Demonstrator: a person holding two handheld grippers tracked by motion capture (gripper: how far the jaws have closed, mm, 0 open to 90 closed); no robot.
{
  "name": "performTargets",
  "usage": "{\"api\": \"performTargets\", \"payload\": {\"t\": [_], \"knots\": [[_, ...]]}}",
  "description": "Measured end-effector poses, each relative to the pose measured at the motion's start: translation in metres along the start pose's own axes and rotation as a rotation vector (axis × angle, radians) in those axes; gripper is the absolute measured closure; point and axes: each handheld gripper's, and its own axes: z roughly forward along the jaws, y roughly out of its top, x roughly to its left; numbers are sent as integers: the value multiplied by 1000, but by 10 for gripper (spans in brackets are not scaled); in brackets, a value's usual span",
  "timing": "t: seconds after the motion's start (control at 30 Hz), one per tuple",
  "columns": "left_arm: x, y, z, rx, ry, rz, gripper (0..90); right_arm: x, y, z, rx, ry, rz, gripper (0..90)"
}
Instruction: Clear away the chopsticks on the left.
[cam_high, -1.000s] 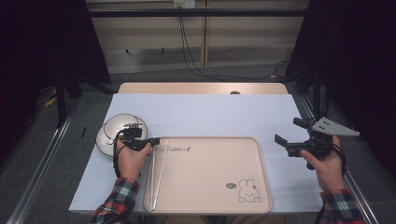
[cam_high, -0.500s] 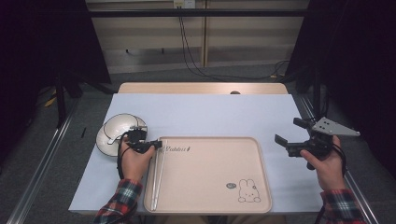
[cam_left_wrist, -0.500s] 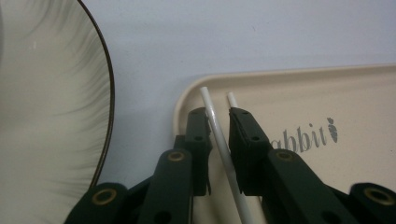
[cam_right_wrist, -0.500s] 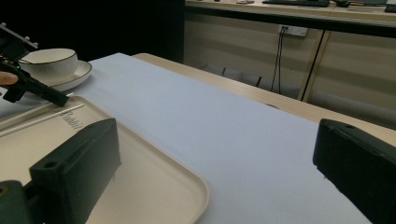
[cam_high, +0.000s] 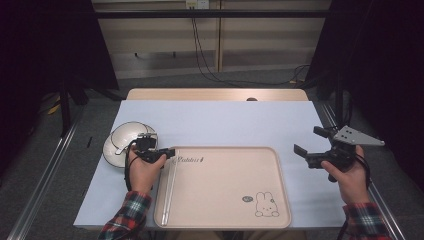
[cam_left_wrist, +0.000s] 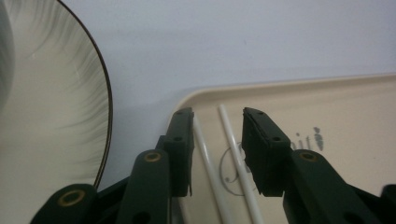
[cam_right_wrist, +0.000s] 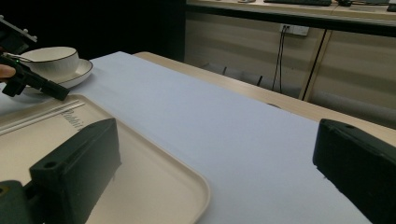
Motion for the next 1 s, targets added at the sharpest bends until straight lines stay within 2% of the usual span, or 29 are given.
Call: {"api": "performTargets", "payload": {"t": [0.43,0.57,0.8,0.83,1.0], "knots": [[3,14,-18,-59,-15,2,431,1,0,1,0,4,-1,0],[5,17,-22,-54,-21,24,373,1,0,2,3,3,-6,0],[3,24,-32,-77,-31,52,252,1,0,4,3,4,-6,0],[4,25,-33,-73,-30,67,239,1,0,4,4,7,-7,0],[5,29,-38,-61,-45,75,180,1,0,5,2,10,-1,0]]}}
